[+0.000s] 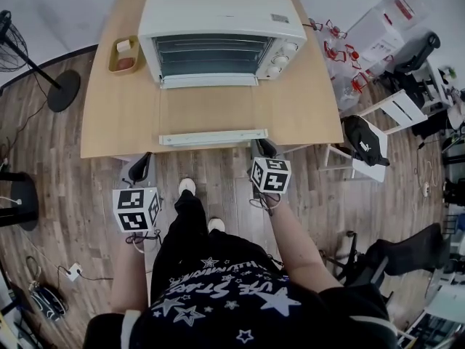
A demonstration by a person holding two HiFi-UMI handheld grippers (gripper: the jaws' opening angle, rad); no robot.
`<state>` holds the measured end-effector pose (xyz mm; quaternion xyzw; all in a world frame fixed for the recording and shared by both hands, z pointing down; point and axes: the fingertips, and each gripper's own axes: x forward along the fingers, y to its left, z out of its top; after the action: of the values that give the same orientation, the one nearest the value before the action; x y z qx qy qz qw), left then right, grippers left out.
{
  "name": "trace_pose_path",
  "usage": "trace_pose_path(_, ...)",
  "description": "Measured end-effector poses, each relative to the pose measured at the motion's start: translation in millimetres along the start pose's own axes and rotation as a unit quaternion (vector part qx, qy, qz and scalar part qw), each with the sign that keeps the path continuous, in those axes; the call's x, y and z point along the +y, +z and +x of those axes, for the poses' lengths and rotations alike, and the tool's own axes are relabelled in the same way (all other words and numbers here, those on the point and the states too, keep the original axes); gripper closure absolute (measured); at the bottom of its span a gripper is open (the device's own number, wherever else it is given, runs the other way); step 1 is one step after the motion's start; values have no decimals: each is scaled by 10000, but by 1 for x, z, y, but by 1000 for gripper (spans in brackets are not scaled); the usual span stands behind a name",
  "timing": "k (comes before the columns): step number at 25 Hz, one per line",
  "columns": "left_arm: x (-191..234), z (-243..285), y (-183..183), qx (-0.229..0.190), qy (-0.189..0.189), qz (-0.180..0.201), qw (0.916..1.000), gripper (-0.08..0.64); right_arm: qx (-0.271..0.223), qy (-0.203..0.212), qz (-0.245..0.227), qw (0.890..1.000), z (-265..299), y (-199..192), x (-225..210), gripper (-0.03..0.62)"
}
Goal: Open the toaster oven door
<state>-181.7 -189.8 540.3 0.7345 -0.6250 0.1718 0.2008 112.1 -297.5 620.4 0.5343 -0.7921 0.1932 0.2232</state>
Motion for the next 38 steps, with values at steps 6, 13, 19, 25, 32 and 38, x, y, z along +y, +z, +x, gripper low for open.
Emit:
trace_pose_path(6, -2, -7, -1, -43, 100, 1, 9999, 538, 129, 29, -86, 9999, -1, -4, 0, 523)
trace_pose_path(13, -22, -35, 6, -259, 233, 81, 9994, 538, -89, 91, -313, 9994, -41, 1, -2, 519)
trace_pose_path(19, -52, -76, 6, -502, 346, 98, 9981, 538, -538, 262, -338, 9976, -81, 20, -4, 543)
trace_pose_path(25, -67, -111, -13, -486, 389, 164, 9979, 538, -735, 316, -220, 9966, -114, 22, 1, 588)
trace_pose_path(32, -84, -114, -28, -374, 221, 203, 9989, 538, -1000, 511, -87, 9936, -141, 29, 5, 589)
trace_pose_path(38, -87, -143, -46, -364, 126, 143, 9992, 538, -1179, 538, -107, 9915, -177, 33, 24, 589)
